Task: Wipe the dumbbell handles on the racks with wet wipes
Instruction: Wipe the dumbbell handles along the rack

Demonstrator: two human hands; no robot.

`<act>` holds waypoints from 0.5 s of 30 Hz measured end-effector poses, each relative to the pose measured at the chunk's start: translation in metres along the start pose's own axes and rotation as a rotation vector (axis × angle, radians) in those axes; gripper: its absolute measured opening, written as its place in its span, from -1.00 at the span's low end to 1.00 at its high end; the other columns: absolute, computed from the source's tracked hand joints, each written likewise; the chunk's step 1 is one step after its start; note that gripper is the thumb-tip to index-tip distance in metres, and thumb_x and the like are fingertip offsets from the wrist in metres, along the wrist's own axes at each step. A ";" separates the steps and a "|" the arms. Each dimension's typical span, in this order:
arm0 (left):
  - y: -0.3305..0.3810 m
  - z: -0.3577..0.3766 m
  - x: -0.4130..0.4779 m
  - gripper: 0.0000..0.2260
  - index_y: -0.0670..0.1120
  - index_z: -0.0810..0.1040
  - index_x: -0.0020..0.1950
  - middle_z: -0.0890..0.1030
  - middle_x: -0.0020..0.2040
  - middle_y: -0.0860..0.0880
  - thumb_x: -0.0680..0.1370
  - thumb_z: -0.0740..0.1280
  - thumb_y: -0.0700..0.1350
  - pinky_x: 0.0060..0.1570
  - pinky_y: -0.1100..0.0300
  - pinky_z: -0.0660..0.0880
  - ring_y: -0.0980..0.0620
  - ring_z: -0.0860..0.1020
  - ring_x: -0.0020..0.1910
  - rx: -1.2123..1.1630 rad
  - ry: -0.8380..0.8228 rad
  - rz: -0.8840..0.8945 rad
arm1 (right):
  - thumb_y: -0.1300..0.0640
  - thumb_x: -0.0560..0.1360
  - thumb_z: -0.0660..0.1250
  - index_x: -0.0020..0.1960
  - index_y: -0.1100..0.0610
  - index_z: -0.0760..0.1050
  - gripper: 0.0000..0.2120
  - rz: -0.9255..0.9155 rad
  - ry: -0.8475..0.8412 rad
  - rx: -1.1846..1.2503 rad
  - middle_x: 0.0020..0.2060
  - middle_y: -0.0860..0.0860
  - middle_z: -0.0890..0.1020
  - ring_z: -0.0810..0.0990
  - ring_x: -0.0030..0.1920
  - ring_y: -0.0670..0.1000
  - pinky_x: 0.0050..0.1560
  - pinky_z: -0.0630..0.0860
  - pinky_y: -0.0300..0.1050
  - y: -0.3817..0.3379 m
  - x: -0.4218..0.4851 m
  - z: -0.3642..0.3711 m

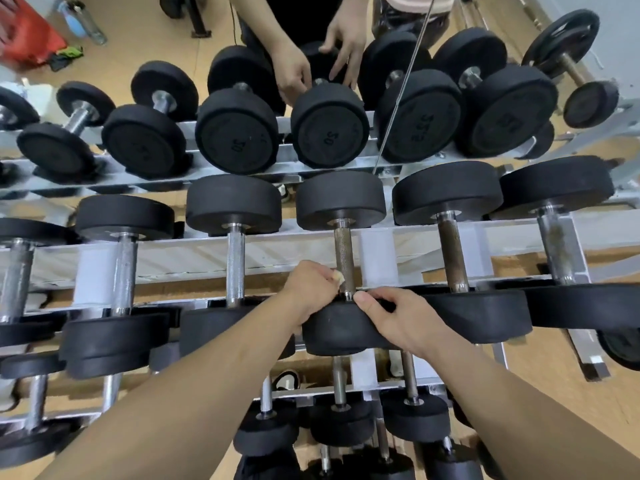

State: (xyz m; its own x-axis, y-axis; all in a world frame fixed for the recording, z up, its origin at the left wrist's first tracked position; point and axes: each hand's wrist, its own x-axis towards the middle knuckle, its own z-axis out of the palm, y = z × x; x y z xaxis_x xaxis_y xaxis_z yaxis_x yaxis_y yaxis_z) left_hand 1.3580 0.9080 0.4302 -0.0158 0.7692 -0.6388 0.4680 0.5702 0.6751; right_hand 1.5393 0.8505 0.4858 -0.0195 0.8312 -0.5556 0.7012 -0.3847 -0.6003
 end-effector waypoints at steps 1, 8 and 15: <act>0.003 -0.003 -0.008 -0.89 -0.10 0.74 -0.08 0.70 -0.15 -0.03 0.53 0.40 -0.21 -0.12 0.21 0.58 0.03 0.63 -0.13 0.024 0.010 0.008 | -0.40 0.54 0.23 0.24 -0.09 0.62 -0.50 -0.005 -0.010 -0.009 0.17 -0.13 0.66 0.57 0.22 -0.05 0.22 0.45 -0.16 -0.001 0.000 0.000; 0.024 -0.017 -0.085 -0.84 -0.05 0.72 0.02 0.76 -0.07 -0.01 0.64 0.33 -0.19 0.08 0.09 0.66 0.00 0.71 -0.02 -0.246 0.145 0.181 | -0.40 0.55 0.21 0.40 -0.07 0.53 -0.42 -0.050 -0.017 0.017 0.30 -0.06 0.61 0.54 0.29 0.04 0.30 0.47 -0.05 -0.002 -0.007 0.002; 0.034 -0.025 -0.104 -0.94 -0.13 0.61 0.04 0.74 -0.04 -0.12 0.64 0.37 -0.14 -0.07 0.16 0.66 -0.02 0.71 -0.06 -0.336 0.193 0.078 | -0.23 0.59 0.32 0.38 -0.13 0.52 -0.59 -0.036 0.000 0.190 0.15 -0.19 0.57 0.52 0.19 -0.08 0.29 0.49 -0.09 -0.014 -0.027 0.002</act>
State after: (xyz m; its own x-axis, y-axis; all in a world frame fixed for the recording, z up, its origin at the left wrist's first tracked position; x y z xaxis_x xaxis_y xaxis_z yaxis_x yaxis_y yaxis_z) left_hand 1.3535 0.8547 0.5284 -0.1725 0.8358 -0.5213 0.1597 0.5460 0.8224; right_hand 1.5286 0.8320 0.5079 -0.0423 0.8458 -0.5318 0.5529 -0.4235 -0.7176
